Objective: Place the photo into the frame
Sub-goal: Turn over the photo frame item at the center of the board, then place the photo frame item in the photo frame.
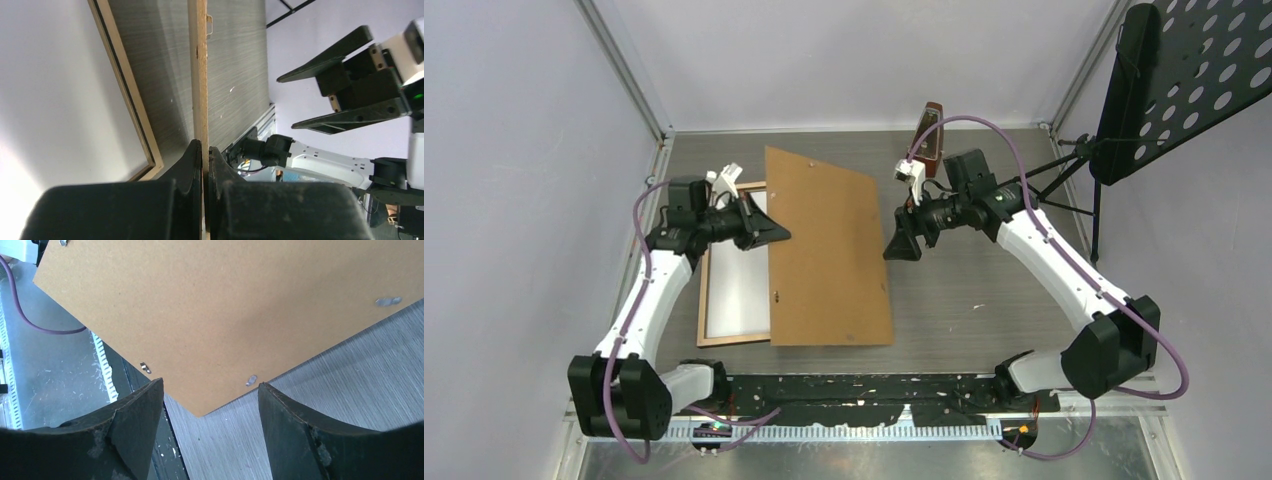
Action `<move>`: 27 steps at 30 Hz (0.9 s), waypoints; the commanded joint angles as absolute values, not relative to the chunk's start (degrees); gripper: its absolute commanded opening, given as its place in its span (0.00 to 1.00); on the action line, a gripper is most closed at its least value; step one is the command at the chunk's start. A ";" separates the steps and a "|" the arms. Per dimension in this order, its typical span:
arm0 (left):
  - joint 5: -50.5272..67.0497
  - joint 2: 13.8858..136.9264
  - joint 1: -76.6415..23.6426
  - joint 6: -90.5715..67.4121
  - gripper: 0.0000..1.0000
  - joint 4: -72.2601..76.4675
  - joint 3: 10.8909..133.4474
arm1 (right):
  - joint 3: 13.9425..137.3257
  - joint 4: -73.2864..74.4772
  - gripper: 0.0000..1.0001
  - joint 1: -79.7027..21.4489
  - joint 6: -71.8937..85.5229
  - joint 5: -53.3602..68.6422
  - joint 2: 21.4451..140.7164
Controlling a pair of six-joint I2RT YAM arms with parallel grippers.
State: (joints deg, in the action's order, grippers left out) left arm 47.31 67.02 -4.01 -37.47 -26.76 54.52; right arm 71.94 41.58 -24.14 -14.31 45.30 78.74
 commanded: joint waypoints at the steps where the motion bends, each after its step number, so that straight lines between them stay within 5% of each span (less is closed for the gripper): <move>1: 57.41 63.14 -0.42 -42.04 0.00 -16.08 52.89 | 70.72 37.61 0.75 -23.86 -12.94 46.05 75.20; 10: 65.94 61.09 7.54 -47.33 0.00 -10.36 49.67 | 69.15 36.43 0.75 -23.52 -12.13 45.74 72.84; 27: 68.24 69.33 21.21 -9.29 0.00 -58.41 68.97 | 62.79 31.45 0.75 -22.79 -9.74 45.19 66.84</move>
